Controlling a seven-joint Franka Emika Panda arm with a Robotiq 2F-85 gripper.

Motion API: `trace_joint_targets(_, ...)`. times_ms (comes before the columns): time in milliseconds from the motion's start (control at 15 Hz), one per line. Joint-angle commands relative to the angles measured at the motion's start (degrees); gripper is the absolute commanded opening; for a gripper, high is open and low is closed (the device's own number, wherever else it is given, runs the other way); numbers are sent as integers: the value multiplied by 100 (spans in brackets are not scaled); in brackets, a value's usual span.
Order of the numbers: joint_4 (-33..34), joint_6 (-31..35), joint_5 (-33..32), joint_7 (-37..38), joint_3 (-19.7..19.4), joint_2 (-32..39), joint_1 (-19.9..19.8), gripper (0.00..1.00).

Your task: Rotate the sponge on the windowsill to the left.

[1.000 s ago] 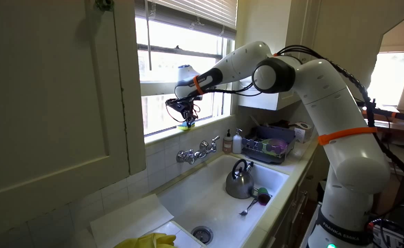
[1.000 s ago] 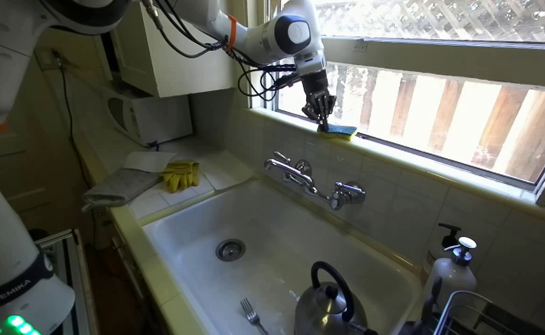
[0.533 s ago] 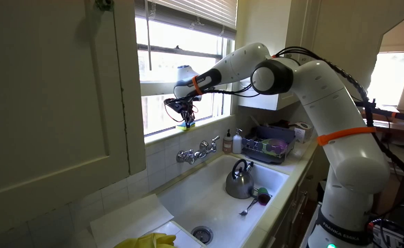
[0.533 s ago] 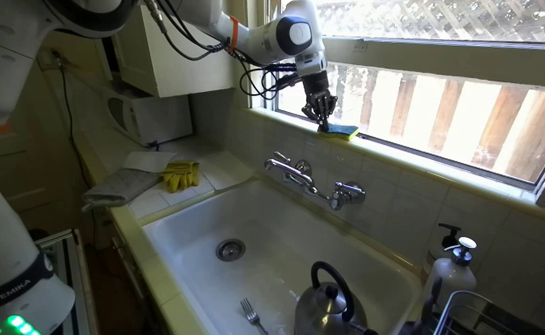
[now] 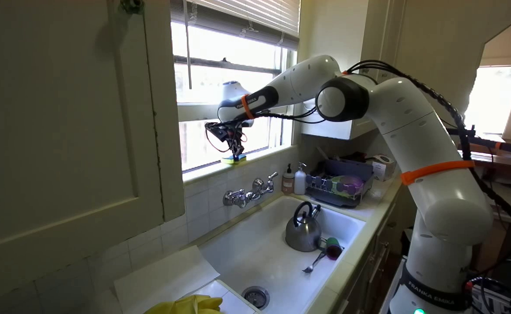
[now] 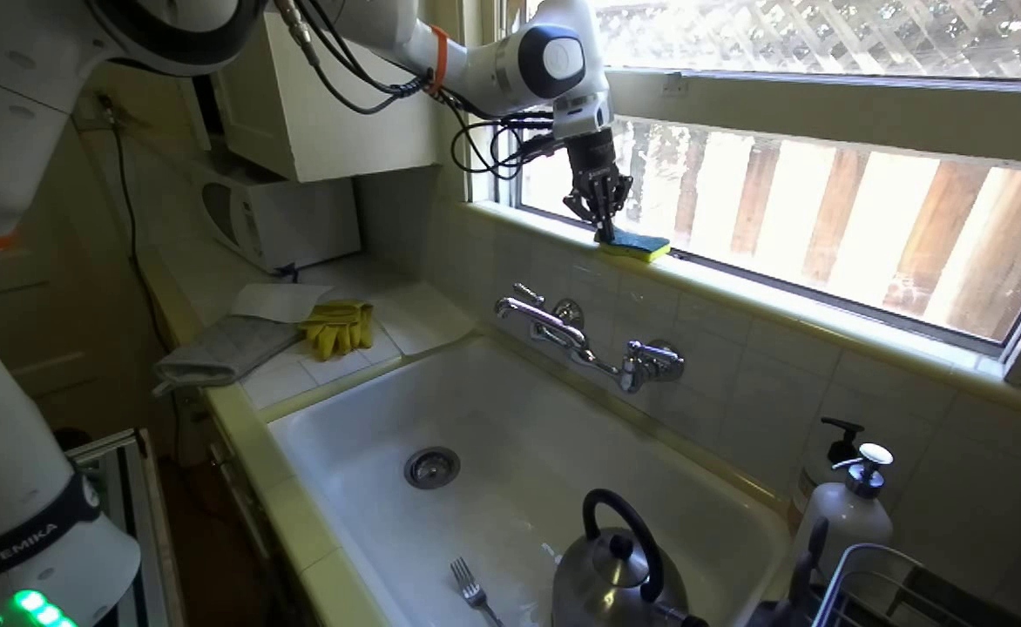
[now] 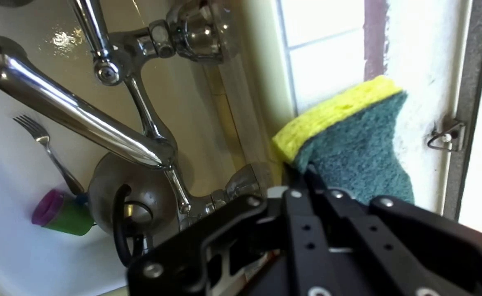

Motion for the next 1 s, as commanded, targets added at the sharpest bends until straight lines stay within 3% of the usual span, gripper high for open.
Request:
trace_joint_targets(0, 282, -217, 119, 237, 86, 166, -68, 1)
trace_joint_targets(267, 309, -253, 110, 264, 95, 195, -66, 1)
trace_joint_targets(333, 285, -205, 86, 230, 92, 173, -67, 29)
trace_joint_targets(400, 283, -206, 64, 292, 70, 163, -50, 30)
trace_joint_targets(933, 275, -244, 111, 297, 93, 96, -64, 88)
